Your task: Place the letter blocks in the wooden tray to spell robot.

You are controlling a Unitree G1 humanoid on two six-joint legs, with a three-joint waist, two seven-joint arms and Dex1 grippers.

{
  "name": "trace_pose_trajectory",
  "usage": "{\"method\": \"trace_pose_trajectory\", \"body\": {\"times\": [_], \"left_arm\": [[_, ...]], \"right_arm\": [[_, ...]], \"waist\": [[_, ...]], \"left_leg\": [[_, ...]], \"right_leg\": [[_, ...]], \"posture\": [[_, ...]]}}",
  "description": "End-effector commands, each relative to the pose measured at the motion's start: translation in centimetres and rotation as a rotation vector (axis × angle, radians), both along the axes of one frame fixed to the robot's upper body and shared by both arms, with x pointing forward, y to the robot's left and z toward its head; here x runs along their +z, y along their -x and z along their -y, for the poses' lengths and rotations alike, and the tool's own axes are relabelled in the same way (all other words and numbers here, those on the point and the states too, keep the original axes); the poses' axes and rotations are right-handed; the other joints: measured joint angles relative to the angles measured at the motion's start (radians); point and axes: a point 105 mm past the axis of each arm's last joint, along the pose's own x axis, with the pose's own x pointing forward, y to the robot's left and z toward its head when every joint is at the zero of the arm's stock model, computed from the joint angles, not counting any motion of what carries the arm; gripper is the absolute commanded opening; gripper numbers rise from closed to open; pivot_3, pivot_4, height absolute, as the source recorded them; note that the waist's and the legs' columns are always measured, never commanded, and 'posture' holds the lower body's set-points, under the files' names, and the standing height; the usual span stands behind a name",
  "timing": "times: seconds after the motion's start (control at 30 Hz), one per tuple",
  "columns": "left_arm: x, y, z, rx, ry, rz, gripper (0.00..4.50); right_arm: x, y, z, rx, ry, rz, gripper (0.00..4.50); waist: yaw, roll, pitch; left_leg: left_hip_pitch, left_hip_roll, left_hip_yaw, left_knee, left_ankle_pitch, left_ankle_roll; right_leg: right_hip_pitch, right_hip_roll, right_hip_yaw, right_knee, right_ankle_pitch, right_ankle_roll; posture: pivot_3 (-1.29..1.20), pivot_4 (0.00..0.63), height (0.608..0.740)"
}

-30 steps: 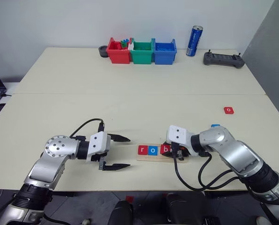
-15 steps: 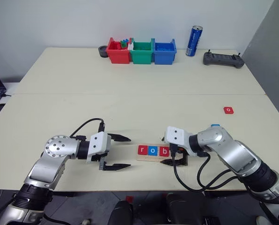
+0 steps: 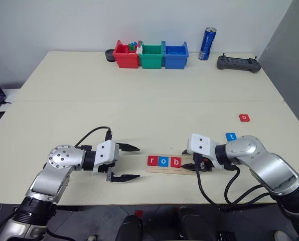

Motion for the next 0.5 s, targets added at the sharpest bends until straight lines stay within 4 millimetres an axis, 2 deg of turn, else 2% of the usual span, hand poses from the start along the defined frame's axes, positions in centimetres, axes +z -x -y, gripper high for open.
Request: {"method": "trace_pose_trajectory", "body": {"times": [0.03,0.13,0.5], "left_arm": [[1.6,-0.2,0.2,-0.007,0.004,0.056,4.50],[1.7,-0.3,0.2,-0.005,0.003,0.059,4.50],[0.5,-0.1,-0.5,0.006,0.000,0.052,4.50]], "right_arm": [[-0.2,0.1,0.0,0.028,0.026,0.032,1.05],[-0.5,0.1,0.1,0.036,0.038,0.025,0.02],[-1.7,0.0,-0.2,0.048,0.070,0.017,0.02]], "waist": [[0.000,0.000,0.000],[0.001,0.000,0.000],[0.001,0.000,0.000]], "left_leg": [[0.000,0.000,0.000,0.000,0.000,0.000],[0.000,0.000,0.000,0.000,0.000,0.000],[0.000,0.000,0.000,0.000,0.000,0.000]], "right_leg": [[0.000,0.000,0.000,0.000,0.000,0.000],[0.000,0.000,0.000,0.000,0.000,0.000],[0.000,0.000,0.000,0.000,0.000,0.000]], "posture": [[0.00,0.150,0.740],[0.00,0.150,0.740],[0.00,0.150,0.740]]}}
